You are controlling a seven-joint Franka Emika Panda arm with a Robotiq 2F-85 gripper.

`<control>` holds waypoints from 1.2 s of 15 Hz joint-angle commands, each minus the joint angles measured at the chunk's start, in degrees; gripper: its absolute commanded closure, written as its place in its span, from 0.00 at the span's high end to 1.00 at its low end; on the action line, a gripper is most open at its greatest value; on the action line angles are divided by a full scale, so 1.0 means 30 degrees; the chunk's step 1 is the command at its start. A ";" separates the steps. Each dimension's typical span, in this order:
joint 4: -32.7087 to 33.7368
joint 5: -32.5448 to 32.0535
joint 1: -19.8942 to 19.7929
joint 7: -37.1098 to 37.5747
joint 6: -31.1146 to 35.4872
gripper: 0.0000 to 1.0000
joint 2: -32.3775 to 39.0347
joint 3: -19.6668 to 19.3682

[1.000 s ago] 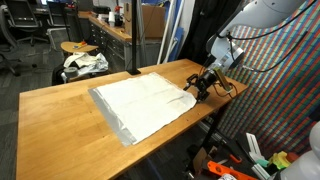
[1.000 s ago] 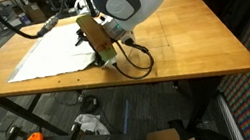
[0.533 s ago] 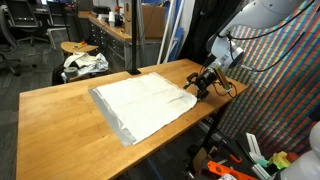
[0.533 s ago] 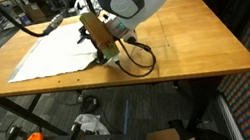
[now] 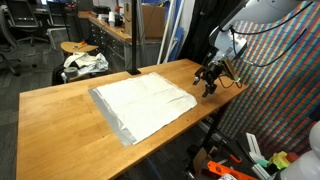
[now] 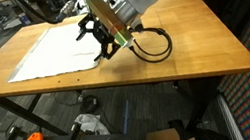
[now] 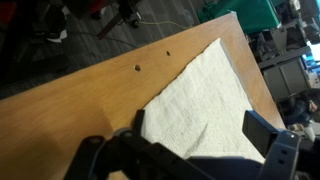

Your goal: Fold the cloth once

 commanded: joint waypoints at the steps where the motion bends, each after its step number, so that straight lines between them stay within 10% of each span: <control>1: 0.1274 -0.0207 -0.0089 0.0450 -0.1109 1.00 0.0576 0.0107; 11: -0.1887 0.0749 0.1373 -0.1438 0.8062 1.00 -0.0332 0.0310; 18: -0.2434 -0.3825 0.1805 -0.1172 0.7948 1.00 -0.0994 0.0629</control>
